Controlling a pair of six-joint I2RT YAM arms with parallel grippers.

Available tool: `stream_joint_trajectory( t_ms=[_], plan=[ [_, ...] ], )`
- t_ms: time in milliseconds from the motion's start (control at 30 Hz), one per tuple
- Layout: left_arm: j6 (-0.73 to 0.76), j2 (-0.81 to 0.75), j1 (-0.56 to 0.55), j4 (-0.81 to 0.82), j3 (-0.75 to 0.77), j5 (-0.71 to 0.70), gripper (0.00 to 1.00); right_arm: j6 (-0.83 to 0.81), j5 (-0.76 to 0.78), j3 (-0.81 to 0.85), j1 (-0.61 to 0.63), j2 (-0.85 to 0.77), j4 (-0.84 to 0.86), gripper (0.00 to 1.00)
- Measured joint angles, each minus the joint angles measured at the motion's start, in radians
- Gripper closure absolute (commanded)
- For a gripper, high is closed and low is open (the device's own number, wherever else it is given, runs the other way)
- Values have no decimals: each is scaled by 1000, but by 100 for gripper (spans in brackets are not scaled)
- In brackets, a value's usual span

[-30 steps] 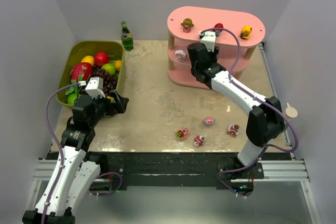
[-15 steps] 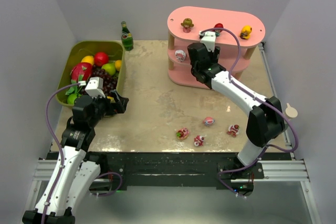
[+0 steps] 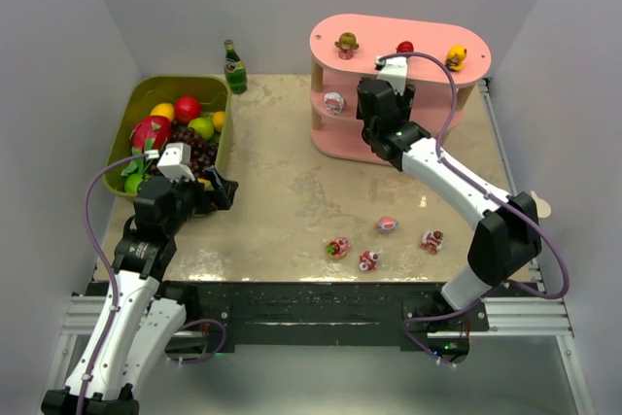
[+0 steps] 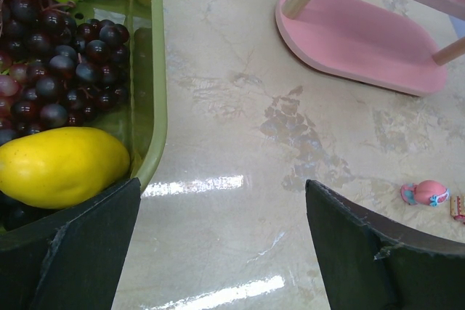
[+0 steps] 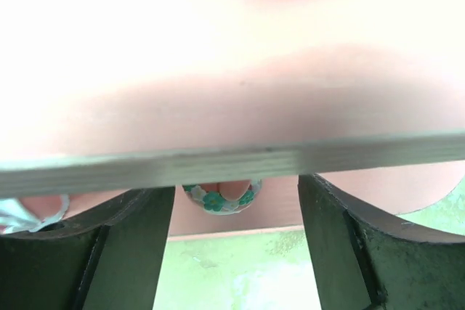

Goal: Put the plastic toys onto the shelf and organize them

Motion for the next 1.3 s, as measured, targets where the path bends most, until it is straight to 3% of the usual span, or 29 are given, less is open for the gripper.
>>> stream_joint_trajectory(
  t_ms=[667, 867, 967, 1100, 1300],
  plan=[
    [0, -17, 0, 0, 0, 0, 0, 50, -259, -169, 0, -245, -58, 26],
    [0, -35, 0, 0, 0, 2, 1, 150, -253, -351, 0, -386, -121, 24],
    [0, -45, 0, 0, 0, 6, 0, 190, -264, -480, 0, -444, -146, 17],
    [0, -56, 0, 0, 0, 12, 1, 209, -328, -632, 0, -503, -164, 8],
    [0, -61, 0, 0, 0, 23, 0, 217, -444, -796, 0, -631, -148, 6]
  ],
)
